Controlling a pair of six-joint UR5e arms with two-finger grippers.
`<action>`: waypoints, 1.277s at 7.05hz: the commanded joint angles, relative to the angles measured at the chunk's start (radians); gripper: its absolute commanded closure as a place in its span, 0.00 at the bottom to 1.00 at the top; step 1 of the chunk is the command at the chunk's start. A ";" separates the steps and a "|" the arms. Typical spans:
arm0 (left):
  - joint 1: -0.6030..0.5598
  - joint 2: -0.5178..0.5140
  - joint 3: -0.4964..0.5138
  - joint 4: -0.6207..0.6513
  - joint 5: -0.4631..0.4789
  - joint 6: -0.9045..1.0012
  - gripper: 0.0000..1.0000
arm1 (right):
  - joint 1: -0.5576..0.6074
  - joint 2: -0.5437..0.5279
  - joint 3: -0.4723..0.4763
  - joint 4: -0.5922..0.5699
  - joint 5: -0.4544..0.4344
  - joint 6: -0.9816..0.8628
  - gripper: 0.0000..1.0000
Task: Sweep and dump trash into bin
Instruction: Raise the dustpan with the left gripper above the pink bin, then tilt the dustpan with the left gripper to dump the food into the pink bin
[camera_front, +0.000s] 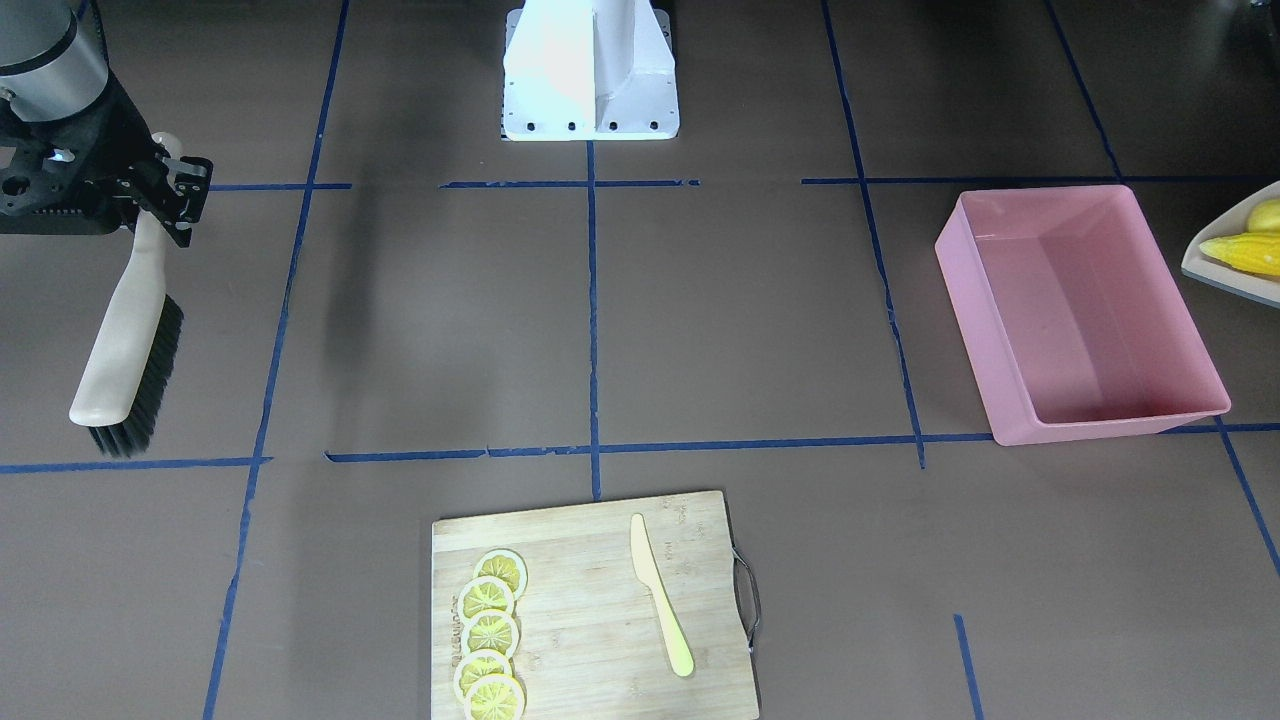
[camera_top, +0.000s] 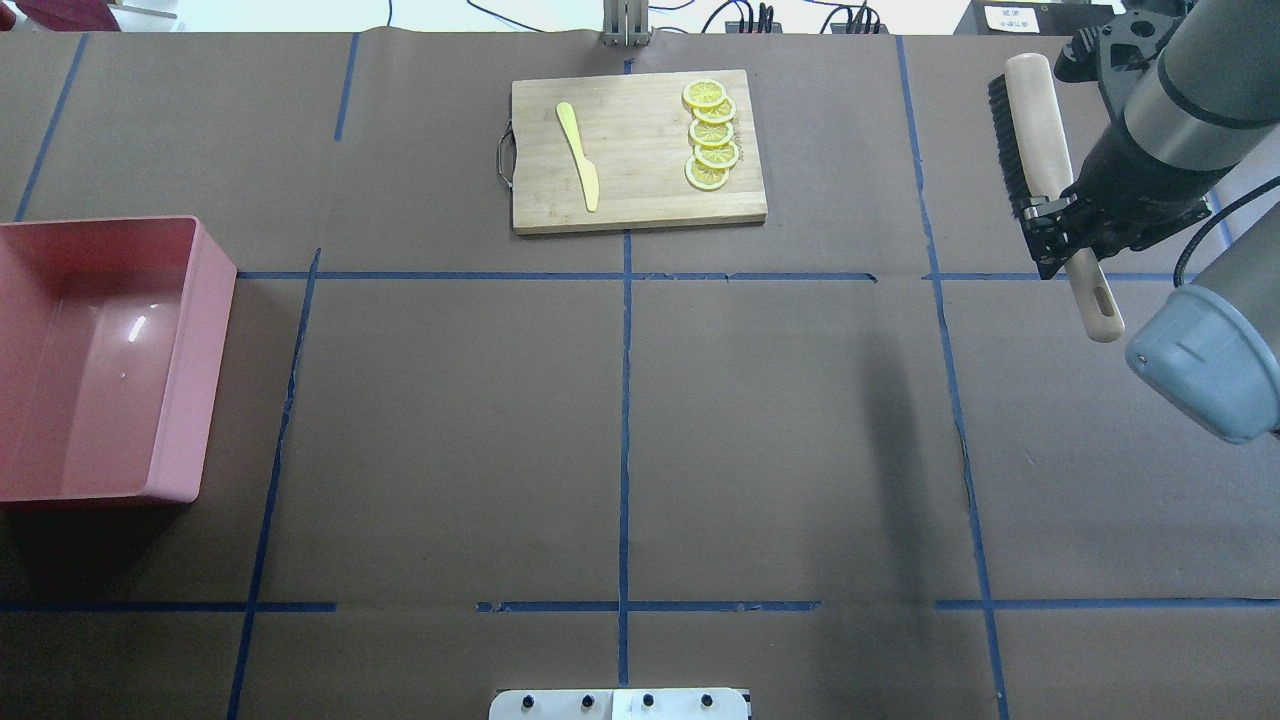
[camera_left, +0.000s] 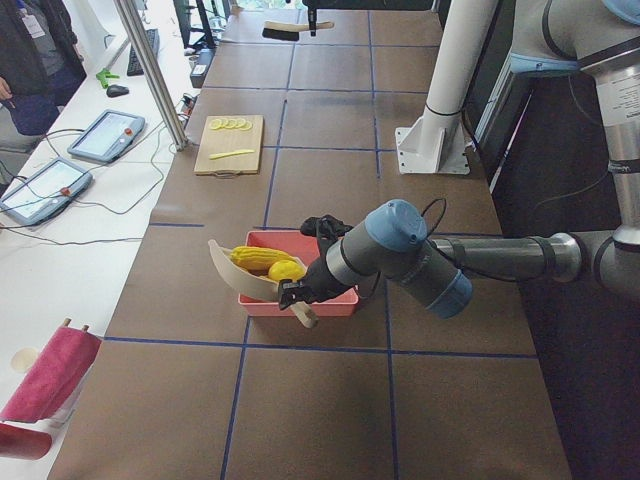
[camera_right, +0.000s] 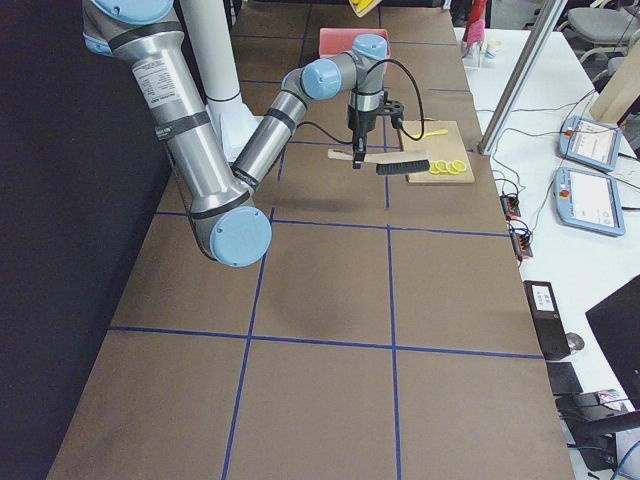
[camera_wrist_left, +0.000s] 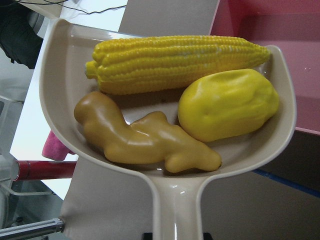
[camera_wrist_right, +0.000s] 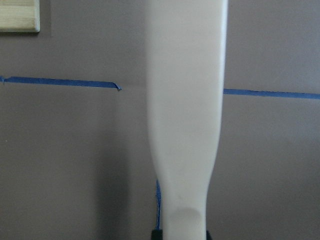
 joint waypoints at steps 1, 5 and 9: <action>0.039 0.003 -0.077 0.185 0.002 0.011 1.00 | 0.000 -0.002 0.002 -0.001 0.000 0.000 0.99; 0.050 0.032 -0.173 0.341 0.082 0.163 1.00 | 0.001 -0.001 0.007 -0.001 0.002 0.000 0.99; 0.079 0.060 -0.383 0.634 0.264 0.272 1.00 | 0.000 -0.001 0.010 -0.003 0.002 0.002 0.99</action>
